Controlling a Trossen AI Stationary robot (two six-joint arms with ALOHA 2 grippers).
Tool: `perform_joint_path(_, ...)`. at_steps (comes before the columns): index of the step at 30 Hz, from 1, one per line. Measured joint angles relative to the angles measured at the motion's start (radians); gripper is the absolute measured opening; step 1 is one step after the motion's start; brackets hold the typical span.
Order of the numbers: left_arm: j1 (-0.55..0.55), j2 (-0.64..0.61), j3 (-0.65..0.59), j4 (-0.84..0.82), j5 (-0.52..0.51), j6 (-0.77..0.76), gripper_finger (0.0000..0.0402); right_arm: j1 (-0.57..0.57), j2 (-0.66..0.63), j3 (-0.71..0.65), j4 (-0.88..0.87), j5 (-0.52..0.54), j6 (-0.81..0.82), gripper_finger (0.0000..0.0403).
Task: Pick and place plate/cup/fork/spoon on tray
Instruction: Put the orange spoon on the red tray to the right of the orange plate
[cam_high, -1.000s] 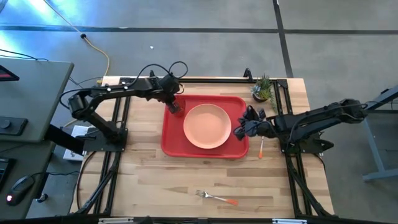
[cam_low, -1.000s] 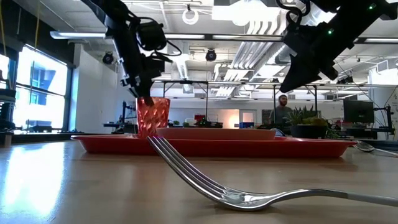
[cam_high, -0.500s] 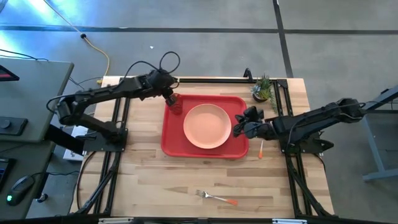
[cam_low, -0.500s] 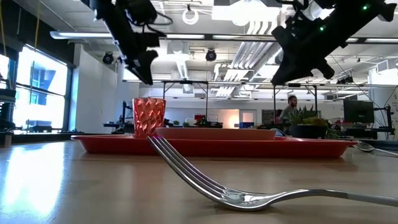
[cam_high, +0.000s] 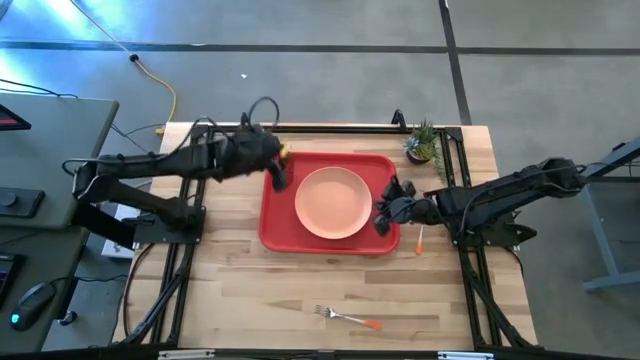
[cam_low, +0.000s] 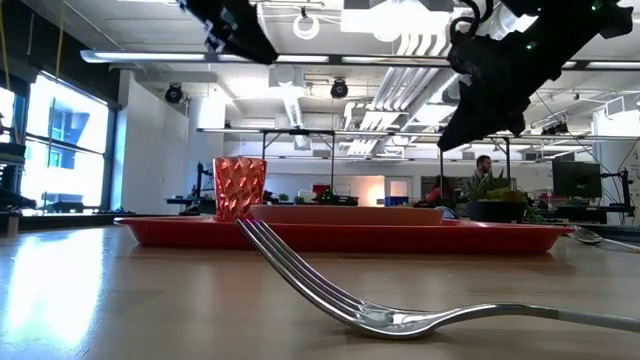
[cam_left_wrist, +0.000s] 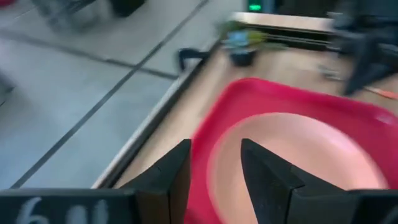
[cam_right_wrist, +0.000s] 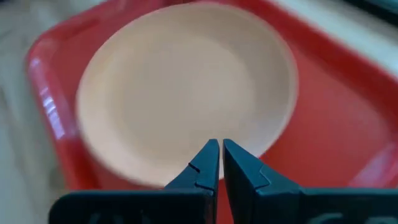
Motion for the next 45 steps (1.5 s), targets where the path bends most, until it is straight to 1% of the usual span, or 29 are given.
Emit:
perform_joint_path(3,-0.111,0.016,-0.005,0.026,-0.030,-0.014,0.0117,0.008,0.000,0.000,0.050,-0.006,-0.008,0.0014)
perform_joint_path(6,-0.221,0.019,-0.065,0.115,-0.113,-0.042,0.0108,0.008,0.000,0.000,0.105,-0.002,0.043,0.0014)
perform_joint_path(8,-0.289,0.022,-0.108,0.201,-0.154,-0.067,0.0102,0.008,0.000,0.000,0.097,-0.013,0.118,0.0014)
perform_joint_path(10,-0.349,0.023,-0.154,0.225,-0.189,-0.113,0.0096,0.010,-0.004,0.000,0.080,-0.050,0.167,0.0014)
perform_joint_path(12,-0.410,0.025,-0.197,0.240,-0.223,-0.174,0.0091,0.037,-0.009,0.014,0.054,-0.088,0.164,0.0014)
perform_joint_path(13,-0.436,0.024,-0.218,0.245,-0.250,-0.202,0.0089,0.059,-0.011,0.031,0.035,-0.083,0.162,0.0014)
perform_joint_path(15,-0.480,0.024,-0.259,0.248,-0.310,-0.256,0.0085,0.107,-0.022,0.074,-0.063,-0.005,0.174,0.0014)
perform_joint_path(17,-0.503,0.025,-0.295,0.240,-0.367,-0.297,0.0081,0.144,-0.022,0.127,-0.204,0.108,0.176,0.0014)
perform_joint_path(19,-0.506,0.024,-0.326,0.255,-0.406,-0.319,0.0078,0.168,-0.023,0.173,-0.353,0.245,0.177,0.0014)
perform_joint_path(21,-0.489,0.027,-0.368,0.301,-0.434,-0.336,0.0074,0.182,-0.022,0.188,-0.439,0.373,0.202,0.0014)
perform_joint_path(22,-0.474,0.039,-0.392,0.350,-0.455,-0.335,0.0073,0.186,-0.023,0.182,-0.484,0.430,0.224,0.0014)
perform_joint_path(23,-0.453,0.052,-0.414,0.421,-0.474,-0.307,0.0071,0.186,-0.023,0.175,-0.521,0.476,0.246,0.0014)
perform_joint_path(25,-0.401,0.076,-0.443,0.578,-0.515,-0.188,0.0068,0.180,-0.023,0.162,-0.613,0.524,0.317,0.0014)
perform_joint_path(27,-0.359,0.100,-0.443,0.704,-0.486,-0.060,0.0066,0.175,-0.023,0.158,-0.738,0.522,0.446,0.0016)
perform_joint_path(28,-0.346,0.108,-0.438,0.736,-0.450,-0.008,0.0066,0.175,-0.024,0.159,-0.795,0.520,0.514,0.0019)
perform_joint_path(31,-0.331,0.112,-0.387,0.776,-0.349,0.146,0.0065,0.152,-0.036,0.179,-0.985,0.474,0.690,0.0040)
perform_joint_path(33,-0.325,0.104,-0.326,0.779,-0.346,0.227,0.0065,0.116,-0.051,0.195,-1.071,0.410,0.796,0.0063)
perform_joint_path(34,-0.318,0.102,-0.289,0.783,-0.358,0.224,0.0065,0.093,-0.058,0.199,-1.102,0.368,0.835,0.0076)
perform_joint_path(36,-0.297,0.088,-0.218,0.770,-0.395,0.150,0.0065,0.046,-0.076,0.197,-1.122,0.250,0.865,0.0104)
perform_joint_path(37,-0.283,0.087,-0.182,0.772,-0.394,0.099,0.0065,0.020,-0.084,0.191,-1.125,0.190,0.875,0.0118)
perform_joint_path(40,-0.236,0.087,-0.104,0.735,-0.319,-0.013,0.0065,-0.057,-0.103,0.155,-1.107,0.003,0.846,0.0153)
perform_joint_path(43,-0.201,0.088,-0.067,0.687,-0.221,-0.032,0.0065,-0.106,-0.119,0.094,-0.985,-0.155,0.775,0.0177)
perform_joint_path(44,-0.191,0.087,-0.065,0.673,-0.201,-0.040,0.0065,-0.114,-0.123,0.069,-0.934,-0.205,0.776,0.0182)
perform_joint_path(45,-0.184,0.087,-0.065,0.653,-0.192,-0.059,0.0065,-0.119,-0.124,0.053,-0.904,-0.230,0.776,0.0185)
